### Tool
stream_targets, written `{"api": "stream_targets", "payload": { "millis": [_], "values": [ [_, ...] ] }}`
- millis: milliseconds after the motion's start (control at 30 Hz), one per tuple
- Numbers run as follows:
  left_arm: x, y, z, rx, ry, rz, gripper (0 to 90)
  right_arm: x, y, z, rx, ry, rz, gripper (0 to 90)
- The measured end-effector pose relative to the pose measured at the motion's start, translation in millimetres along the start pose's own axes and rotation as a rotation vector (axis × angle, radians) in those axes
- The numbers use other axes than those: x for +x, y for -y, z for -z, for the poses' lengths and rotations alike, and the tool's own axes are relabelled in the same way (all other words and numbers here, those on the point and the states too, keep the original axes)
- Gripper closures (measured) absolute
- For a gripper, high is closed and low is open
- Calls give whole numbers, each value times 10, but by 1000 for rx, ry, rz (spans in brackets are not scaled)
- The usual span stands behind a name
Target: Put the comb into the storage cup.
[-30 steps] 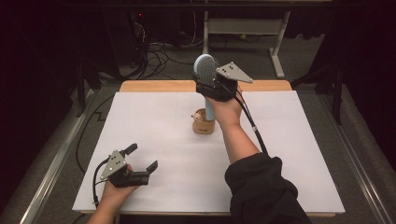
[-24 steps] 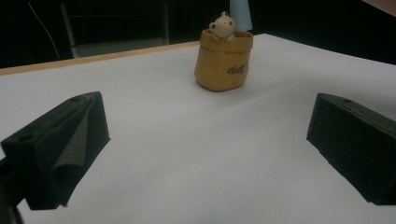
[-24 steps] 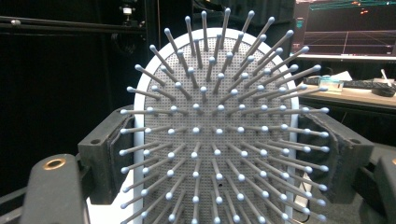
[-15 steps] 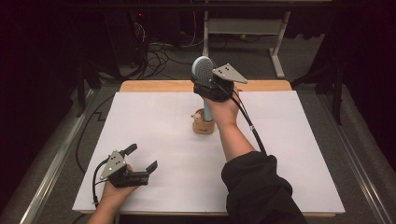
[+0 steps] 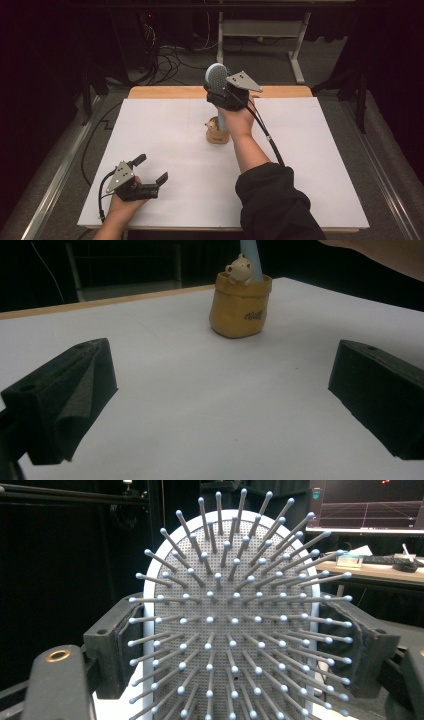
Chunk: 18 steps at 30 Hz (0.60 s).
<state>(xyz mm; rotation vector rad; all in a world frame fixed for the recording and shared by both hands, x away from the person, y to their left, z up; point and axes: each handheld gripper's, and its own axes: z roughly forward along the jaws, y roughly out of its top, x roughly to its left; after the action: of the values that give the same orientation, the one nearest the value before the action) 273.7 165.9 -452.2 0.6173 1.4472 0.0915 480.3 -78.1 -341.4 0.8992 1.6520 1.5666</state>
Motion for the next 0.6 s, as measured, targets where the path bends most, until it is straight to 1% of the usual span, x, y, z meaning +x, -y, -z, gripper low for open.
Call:
{"api": "stream_targets", "payload": {
  "millis": [133, 200, 400, 533, 600],
  "values": [
    [2, 1, 0, -1, 3, -4, 0, -24, 67, -4, 0, -8, -29, 204],
    [-1, 1, 0, 0, 1, 0, 0, -30, 94, -11, 9, -3, -29, 204],
    [7, 4, -2, 2, 1, -8, 0, -54, 149, -10, 6, 1, -47, 204],
    [6, 3, -3, 1, -1, -6, 0, -64, 187, -6, 9, 4, -57, 204],
    [9, 6, -2, 1, 1, -14, 0, -68, 206, -5, 15, 1, -64, 203]
  ]
}}
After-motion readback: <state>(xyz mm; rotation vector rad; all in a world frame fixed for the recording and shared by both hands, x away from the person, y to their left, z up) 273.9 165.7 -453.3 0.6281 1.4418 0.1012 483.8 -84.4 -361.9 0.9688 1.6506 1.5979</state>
